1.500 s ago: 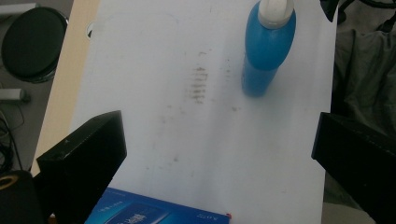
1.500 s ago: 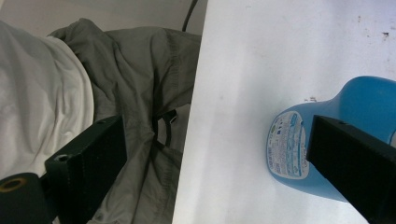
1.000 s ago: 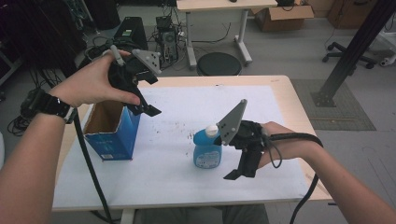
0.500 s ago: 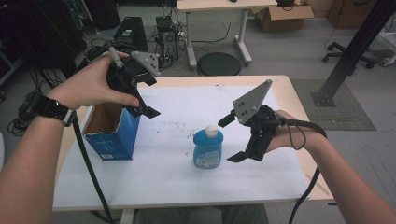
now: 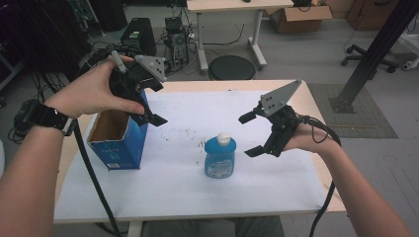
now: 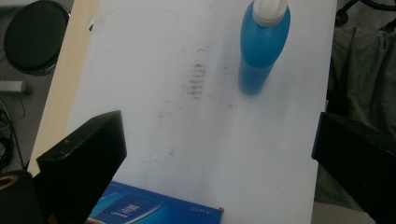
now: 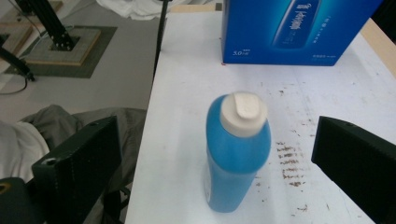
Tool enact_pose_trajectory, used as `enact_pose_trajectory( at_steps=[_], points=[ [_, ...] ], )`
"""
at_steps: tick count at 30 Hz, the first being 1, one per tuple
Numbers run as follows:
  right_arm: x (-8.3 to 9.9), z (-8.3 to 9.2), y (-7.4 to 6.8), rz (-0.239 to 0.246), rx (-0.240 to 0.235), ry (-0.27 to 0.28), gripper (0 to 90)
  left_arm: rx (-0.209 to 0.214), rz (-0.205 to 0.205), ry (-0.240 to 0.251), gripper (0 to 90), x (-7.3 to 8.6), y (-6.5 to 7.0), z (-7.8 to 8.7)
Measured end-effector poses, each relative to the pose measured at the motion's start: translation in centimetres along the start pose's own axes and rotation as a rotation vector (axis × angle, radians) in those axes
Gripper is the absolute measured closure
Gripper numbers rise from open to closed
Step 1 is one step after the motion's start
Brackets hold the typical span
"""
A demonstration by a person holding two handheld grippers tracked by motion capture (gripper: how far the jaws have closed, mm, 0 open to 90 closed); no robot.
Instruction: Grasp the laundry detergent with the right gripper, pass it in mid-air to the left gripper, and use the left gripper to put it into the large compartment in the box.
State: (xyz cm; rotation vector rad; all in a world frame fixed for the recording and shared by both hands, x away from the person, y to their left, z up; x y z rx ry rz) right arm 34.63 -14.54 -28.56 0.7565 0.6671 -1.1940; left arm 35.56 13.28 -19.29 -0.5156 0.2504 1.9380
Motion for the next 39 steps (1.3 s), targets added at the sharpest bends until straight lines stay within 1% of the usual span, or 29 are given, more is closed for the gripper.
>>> enact_pose_trajectory(
  at_steps=[1,2,7,12,14,15,17,23,24,26,29,35,39],
  points=[
    [0.0,0.0,0.0,0.000,0.000,0.000,1.6,0.000,0.000,0.000,3.7,0.0,0.0,0.0],
    [0.7,-0.1,0.2,-0.012,0.010,0.012,1.4,0.001,0.001,-0.001,3.7,0.0,0.0,0.0],
    [2.2,-0.7,0.5,-0.037,0.022,0.038,1.3,0.004,0.000,-0.005,3.7,0.0,0.1,-0.1],
    [3.8,-1.6,0.7,-0.058,0.030,0.034,1.3,0.006,-0.001,-0.008,3.7,0.0,0.1,-0.1],
    [4.3,-2.0,0.8,-0.070,0.031,0.043,1.3,0.008,0.000,-0.010,3.7,-0.1,0.1,-0.2],
    [4.6,-2.2,0.9,-0.073,0.037,0.038,1.5,0.009,-0.002,-0.013,3.7,-0.1,0.1,-0.2],
    [5.0,-2.6,1.0,-0.069,0.065,0.046,2.2,0.011,-0.001,-0.015,3.7,-0.1,0.1,-0.3],
    [5.9,-4.1,0.9,-0.078,0.078,0.069,3.0,0.016,-0.004,-0.016,3.7,-0.2,0.1,-0.5],
    [5.9,-4.1,0.9,-0.078,0.078,0.069,3.0,0.016,-0.004,-0.016,3.7,-0.2,0.1,-0.5],
    [6.3,-4.7,0.8,-0.088,0.068,0.078,3.0,0.020,-0.004,-0.019,3.7,-0.2,0.1,-0.6],
    [6.7,-5.4,0.7,-0.090,0.062,0.074,3.0,0.023,-0.004,-0.023,3.7,-0.2,0.1,-0.7],
    [7.2,-6.6,0.5,-0.099,0.066,0.068,3.3,0.028,-0.004,-0.021,3.7,-0.1,0.0,-0.9],
    [7.3,-7.3,0.4,-0.102,0.067,0.083,3.7,0.029,-0.004,-0.021,3.7,-0.1,0.0,-0.9]
  ],
)
Point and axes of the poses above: each handheld gripper's, and its own axes: z roughly backward along the jaws, x roughly out of its underside, y roughly to its right, the point moved 5 cm from there along -z, roughly forward along the jaws, and after that the axes turned 13 degrees about z, right-handed, at the moved point
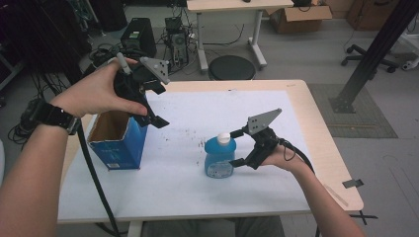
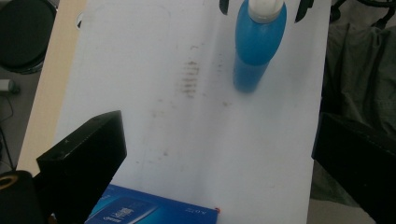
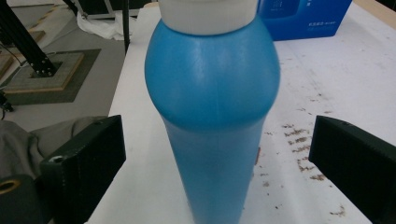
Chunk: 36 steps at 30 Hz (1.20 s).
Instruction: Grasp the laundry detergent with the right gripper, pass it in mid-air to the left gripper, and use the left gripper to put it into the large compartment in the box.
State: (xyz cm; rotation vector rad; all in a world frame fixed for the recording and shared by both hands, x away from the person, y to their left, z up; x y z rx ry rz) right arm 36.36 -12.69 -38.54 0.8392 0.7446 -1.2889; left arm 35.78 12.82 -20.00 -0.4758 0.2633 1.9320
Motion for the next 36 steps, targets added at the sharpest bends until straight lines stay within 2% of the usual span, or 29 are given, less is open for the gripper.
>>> enact_pose_trajectory(
  at_steps=[14,26,36],
  points=[
    [1.0,-2.7,-0.2,-0.014,-0.003,0.019,6.2,0.004,0.007,0.004,3.7,0.2,0.0,-0.1],
    [1.0,-3.6,0.0,-0.023,0.005,0.075,18.5,0.007,0.007,0.007,3.7,0.2,-0.1,-0.2],
    [1.1,-3.9,-0.1,-0.008,-0.005,0.075,28.2,0.013,0.005,0.004,3.7,0.3,0.0,-0.4]
  ],
)
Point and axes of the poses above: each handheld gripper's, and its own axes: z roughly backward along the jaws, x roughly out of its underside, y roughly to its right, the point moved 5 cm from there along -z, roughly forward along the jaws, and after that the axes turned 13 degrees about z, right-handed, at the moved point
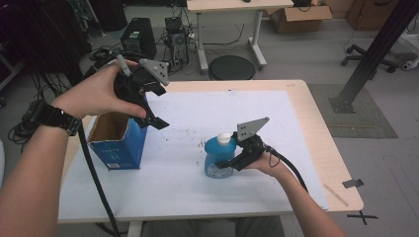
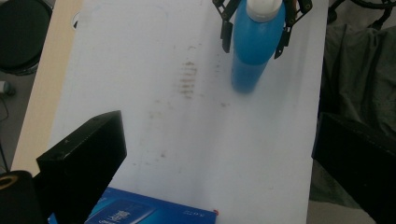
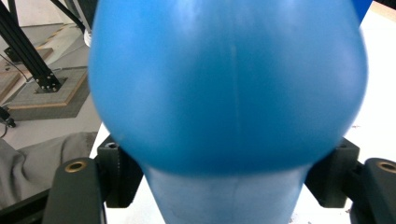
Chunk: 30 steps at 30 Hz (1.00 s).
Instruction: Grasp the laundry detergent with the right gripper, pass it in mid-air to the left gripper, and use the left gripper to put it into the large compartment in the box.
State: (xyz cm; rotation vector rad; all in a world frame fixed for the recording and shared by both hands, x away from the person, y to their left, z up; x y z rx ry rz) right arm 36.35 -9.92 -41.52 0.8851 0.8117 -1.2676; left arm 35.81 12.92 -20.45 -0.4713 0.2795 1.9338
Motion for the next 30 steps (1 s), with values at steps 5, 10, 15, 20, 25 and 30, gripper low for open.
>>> enact_pose_trajectory(
  at_steps=[5,10,15,20,25,30],
  points=[
    [0.11,0.03,0.03,0.000,-0.008,-0.003,32.3,-0.002,0.000,0.003,3.7,0.04,-0.02,0.07],
    [0.09,0.25,0.06,0.011,-0.006,0.004,35.0,-0.002,0.001,0.004,3.7,0.03,-0.04,0.09],
    [0.19,0.33,-0.02,0.014,-0.011,0.009,38.2,-0.002,-0.001,0.002,3.6,-0.02,-0.05,-0.01],
    [0.22,0.35,-0.05,0.019,-0.007,0.010,38.8,0.001,-0.004,0.003,3.7,-0.13,0.01,-0.05],
    [0.16,0.44,-0.08,0.039,0.005,0.011,40.2,0.000,-0.004,0.002,3.6,-0.13,0.02,-0.05],
    [0.09,0.59,0.05,0.039,0.023,0.017,41.5,0.000,-0.005,0.005,3.6,-0.16,0.07,0.01]
  ],
)
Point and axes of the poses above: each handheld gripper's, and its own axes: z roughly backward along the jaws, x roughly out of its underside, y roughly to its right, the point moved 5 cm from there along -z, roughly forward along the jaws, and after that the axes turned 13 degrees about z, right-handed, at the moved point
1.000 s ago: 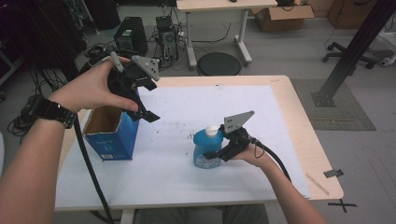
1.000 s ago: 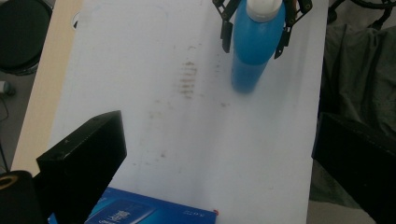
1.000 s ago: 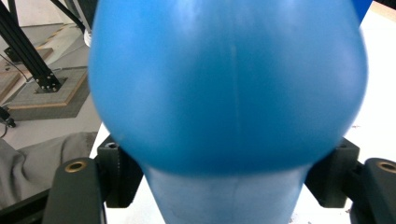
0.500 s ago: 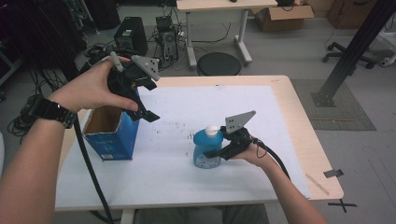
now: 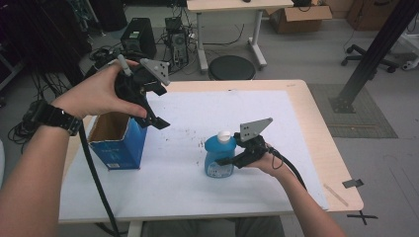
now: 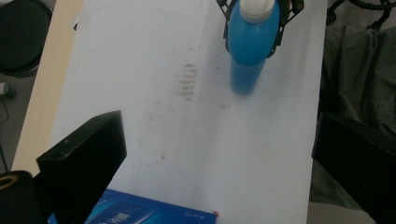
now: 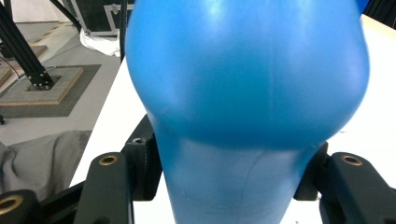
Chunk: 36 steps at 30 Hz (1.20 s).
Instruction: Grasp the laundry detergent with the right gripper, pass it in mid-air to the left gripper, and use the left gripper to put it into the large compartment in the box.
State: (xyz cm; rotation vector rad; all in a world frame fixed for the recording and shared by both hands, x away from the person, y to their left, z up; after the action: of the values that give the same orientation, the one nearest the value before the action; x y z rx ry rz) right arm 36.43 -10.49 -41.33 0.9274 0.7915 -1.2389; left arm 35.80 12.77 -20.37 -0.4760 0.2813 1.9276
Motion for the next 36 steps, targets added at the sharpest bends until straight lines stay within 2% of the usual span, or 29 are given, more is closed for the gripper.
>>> enact_pose_trajectory(
  at_steps=[10,19,28,36],
  points=[
    [-0.6,-0.2,0.2,-0.011,0.001,-0.037,42.1,0.002,-0.004,-0.002,3.7,-0.1,0.1,0.0],
    [-2.6,0.3,0.6,0.008,0.003,-0.035,42.2,0.003,-0.010,0.000,3.7,-0.2,0.4,0.2],
    [-6.9,0.5,1.4,0.044,-0.025,-0.060,42.2,0.010,-0.028,-0.003,3.5,-1.1,1.2,0.6],
    [-10.7,0.0,1.9,0.077,-0.054,-0.058,42.3,0.013,-0.035,-0.008,3.5,-1.9,1.7,0.8]
  ],
)
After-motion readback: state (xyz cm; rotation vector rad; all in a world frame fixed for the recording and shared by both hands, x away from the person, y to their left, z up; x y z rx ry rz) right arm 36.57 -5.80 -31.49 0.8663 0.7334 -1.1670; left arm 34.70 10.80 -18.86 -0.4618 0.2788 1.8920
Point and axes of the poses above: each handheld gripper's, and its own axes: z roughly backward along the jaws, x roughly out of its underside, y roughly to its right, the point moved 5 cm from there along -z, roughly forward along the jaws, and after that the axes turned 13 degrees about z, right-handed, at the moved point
